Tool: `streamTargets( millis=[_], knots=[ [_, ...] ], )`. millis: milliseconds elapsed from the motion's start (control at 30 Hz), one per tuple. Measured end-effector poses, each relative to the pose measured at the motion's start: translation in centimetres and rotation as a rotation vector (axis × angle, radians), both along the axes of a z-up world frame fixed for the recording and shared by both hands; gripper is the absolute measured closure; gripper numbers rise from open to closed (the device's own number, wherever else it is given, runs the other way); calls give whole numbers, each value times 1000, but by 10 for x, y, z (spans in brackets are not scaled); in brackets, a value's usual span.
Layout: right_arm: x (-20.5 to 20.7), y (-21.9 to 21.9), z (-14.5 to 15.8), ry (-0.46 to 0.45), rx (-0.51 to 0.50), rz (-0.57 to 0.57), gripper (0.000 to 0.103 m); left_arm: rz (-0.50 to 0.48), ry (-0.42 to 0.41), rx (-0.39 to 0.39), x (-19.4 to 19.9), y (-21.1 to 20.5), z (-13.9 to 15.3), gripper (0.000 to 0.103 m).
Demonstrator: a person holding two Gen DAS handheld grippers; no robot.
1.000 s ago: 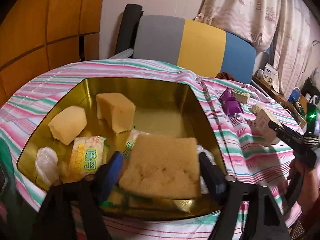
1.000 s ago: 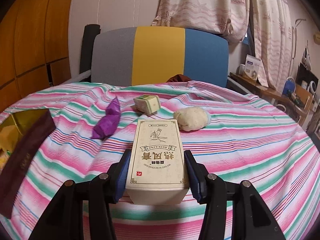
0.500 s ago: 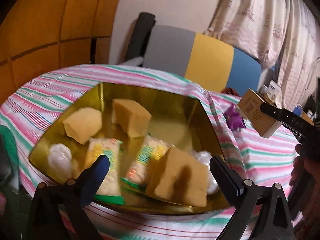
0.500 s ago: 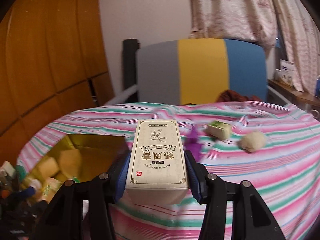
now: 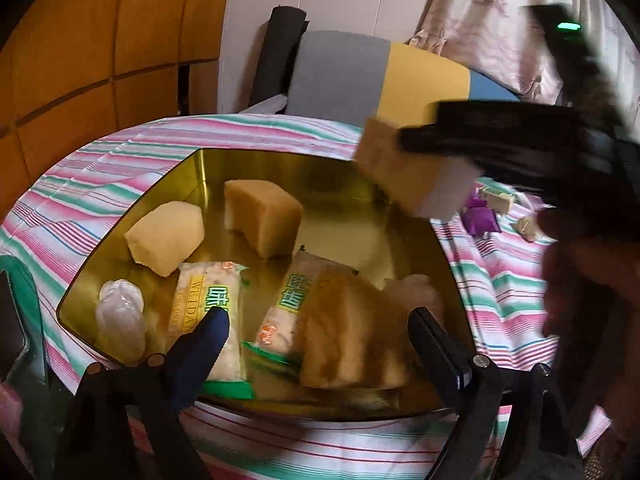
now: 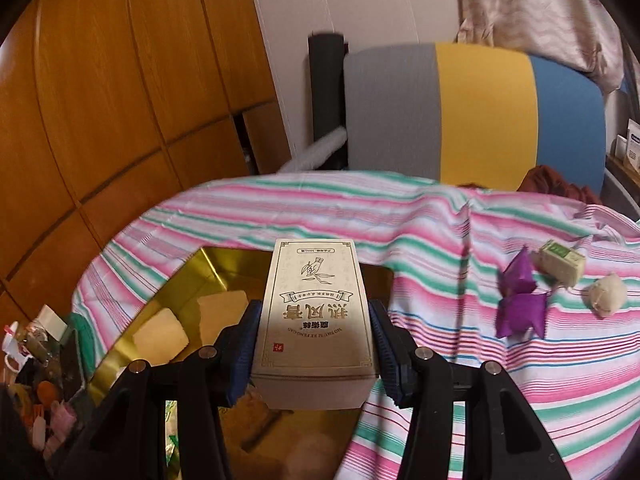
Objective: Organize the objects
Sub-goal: 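Lower the tea box into the tin and open the right gripper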
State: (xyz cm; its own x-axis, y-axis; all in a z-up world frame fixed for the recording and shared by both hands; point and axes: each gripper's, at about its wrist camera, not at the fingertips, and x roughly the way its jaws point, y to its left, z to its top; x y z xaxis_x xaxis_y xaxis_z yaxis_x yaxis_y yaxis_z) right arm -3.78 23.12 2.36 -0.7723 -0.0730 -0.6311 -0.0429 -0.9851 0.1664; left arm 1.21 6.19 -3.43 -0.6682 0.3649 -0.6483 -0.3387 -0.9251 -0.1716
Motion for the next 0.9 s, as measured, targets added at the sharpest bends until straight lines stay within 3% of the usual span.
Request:
streamTargets(
  millis=[167,300,467,667,900],
  knots=[
    [-27,-17,-15,-79,73,5,51,102,8,25,-2,-15,6,1],
    [-43,-25,-28,-129,142,7,51,190,-21,92,-11,-37,8,0],
    [-56,-24,-38,-168,188,-45,50,267,-54,107,-17,-49,6,0],
    [-44,-19,-34,-137,206,-75,49,283,-49,127,-19,-55,6,0],
    [-7,6,-19,-30,101,-123,48,272,-72,124,-19,-51,1,0]
  ],
)
